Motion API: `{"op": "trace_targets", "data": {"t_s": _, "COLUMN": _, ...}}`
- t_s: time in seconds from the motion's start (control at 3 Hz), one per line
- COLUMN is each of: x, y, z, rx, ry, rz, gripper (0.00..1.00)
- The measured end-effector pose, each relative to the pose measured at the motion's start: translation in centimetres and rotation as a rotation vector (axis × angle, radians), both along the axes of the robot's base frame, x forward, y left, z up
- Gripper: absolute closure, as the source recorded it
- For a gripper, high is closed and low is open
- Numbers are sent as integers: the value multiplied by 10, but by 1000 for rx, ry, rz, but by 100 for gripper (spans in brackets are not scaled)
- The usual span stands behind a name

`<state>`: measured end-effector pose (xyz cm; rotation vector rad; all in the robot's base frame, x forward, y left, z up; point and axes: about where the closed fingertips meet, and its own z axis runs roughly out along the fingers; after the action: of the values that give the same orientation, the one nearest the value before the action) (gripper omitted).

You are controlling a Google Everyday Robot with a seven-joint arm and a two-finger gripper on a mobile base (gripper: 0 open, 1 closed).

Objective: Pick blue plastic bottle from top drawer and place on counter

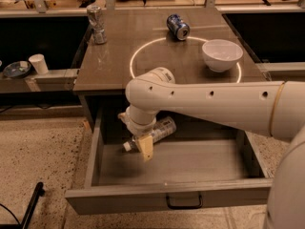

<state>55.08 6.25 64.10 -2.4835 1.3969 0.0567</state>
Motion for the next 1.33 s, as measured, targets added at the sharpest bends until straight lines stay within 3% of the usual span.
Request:
{"op": "trace_targets", "data": {"t_s": 0.33, "x": 5, "y": -5, "z": -12, "rx": -15, "ry": 16, "rz": -11, "gripper": 0}}
{"op": "trace_targets", "data": {"t_s": 1.0, "x": 5, "y": -11, "z": -25, "rx": -25, "ry": 32, "rz": -20, "gripper": 49}}
{"op": "trace_targets", "data": {"t_s": 1.33, "x": -3, "y": -9, "z": -39, "rx": -40, "ry": 49, "rz": 8, "gripper": 72}}
